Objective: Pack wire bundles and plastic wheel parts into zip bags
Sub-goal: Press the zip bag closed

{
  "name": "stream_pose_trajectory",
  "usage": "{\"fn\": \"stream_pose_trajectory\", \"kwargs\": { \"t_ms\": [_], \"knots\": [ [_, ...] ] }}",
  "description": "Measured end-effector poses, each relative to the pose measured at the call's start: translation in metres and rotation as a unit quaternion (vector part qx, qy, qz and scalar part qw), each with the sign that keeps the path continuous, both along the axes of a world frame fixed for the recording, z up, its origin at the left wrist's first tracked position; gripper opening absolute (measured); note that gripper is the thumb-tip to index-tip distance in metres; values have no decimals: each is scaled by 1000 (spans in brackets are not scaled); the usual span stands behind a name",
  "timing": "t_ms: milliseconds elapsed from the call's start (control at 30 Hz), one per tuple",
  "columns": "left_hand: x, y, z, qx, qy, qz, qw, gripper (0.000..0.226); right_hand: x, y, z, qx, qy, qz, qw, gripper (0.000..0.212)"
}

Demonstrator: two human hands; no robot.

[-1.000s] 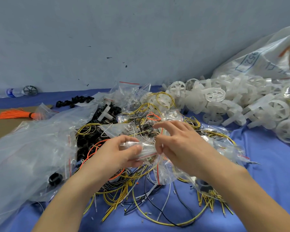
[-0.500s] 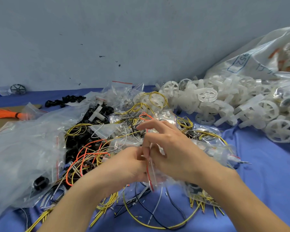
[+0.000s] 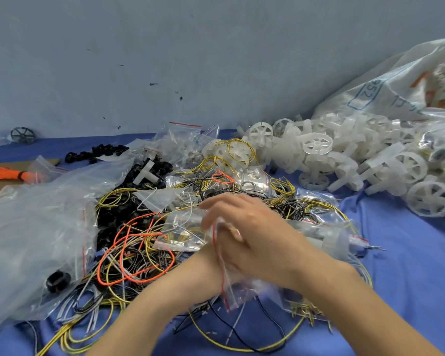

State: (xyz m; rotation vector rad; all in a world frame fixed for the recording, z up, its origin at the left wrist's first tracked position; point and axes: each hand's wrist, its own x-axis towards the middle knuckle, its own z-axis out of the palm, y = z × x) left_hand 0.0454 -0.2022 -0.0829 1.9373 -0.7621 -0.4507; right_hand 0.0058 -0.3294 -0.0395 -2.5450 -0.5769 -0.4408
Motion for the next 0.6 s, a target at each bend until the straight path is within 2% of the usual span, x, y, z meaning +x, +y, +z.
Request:
{"fn": "stream_pose_trajectory", "kwargs": {
  "t_ms": [67,133,200,300,367,400,433,500,567,600],
  "knots": [
    [6,4,1,-60,130,1,990,22,5,-9,1,14,5,-72,997,39],
    [11,12,4,-84,187,19,979,15,10,-20,0,5,22,-153,988,42],
    [17,21,4,-114,240,36,963,23,15,-31,-2,-12,66,-206,976,41],
    [20,33,9,-135,294,66,944,34,20,-38,-5,-26,129,-223,966,43],
    [19,41,8,-142,330,65,931,61,23,-36,-6,-18,153,-210,965,47],
    [17,44,7,-138,327,52,933,67,24,-34,-6,-6,161,-200,966,49],
    [13,45,5,-118,298,37,946,62,25,-33,-7,6,167,-189,968,51],
    [0,46,-1,-51,178,-18,982,43,28,-31,-7,30,177,-168,969,52],
    [-11,46,-6,-2,83,-39,996,27,31,-32,-8,49,188,-151,969,53],
    [-15,46,-8,-1,68,-36,997,21,32,-33,-9,56,197,-139,969,51]
  ]
}}
